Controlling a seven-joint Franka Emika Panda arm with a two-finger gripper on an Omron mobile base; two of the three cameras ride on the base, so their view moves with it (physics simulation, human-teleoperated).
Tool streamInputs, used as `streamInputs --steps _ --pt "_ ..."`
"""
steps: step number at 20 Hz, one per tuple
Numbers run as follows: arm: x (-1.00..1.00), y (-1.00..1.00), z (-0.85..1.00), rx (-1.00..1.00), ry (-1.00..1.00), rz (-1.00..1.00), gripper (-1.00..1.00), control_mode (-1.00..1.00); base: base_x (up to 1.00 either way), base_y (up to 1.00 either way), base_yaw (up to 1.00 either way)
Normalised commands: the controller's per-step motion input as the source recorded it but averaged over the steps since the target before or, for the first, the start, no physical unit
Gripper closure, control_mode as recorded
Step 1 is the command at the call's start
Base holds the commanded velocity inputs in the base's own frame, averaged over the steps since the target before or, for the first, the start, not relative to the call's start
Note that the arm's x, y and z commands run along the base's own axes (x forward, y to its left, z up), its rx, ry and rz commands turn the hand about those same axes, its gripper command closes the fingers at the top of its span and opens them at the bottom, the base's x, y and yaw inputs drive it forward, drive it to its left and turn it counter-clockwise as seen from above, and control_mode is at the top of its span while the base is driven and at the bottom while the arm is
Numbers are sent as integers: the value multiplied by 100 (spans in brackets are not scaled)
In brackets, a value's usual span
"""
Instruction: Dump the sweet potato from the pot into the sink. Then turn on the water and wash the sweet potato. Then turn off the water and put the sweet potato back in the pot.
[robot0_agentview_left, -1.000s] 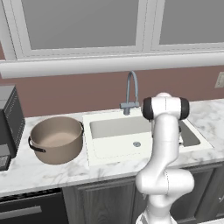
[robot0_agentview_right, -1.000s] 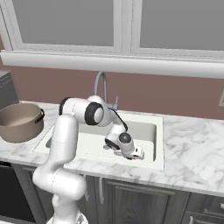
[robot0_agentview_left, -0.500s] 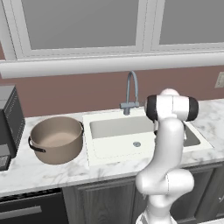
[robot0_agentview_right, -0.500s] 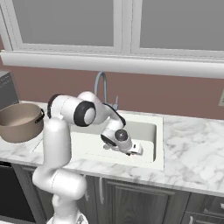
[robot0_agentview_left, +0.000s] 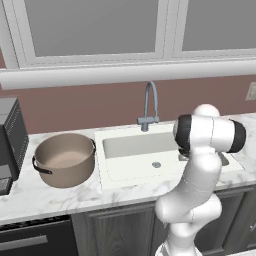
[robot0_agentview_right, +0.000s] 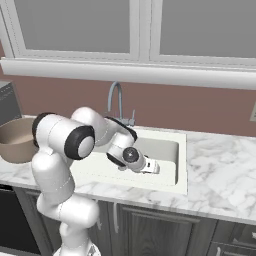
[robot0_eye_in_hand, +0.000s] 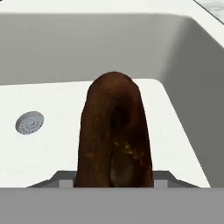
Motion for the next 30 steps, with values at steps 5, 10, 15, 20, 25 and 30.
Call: streamInputs --steps 5,10,15,20,25,30 --pt "-42 43 63 1 0 0 100 -100 0 0 0" --pt "-24 59 65 0 -4 1 100 -100 0 0 0" --pt "-3 73 80 0 -8 5 100 -100 0 0 0" --pt "0 72 91 0 -9 8 100 -100 0 0 0" --pt "-1 77 76 0 -1 9 100 -100 0 0 0" --pt "-1 84 66 0 2 12 100 -100 0 0 0"
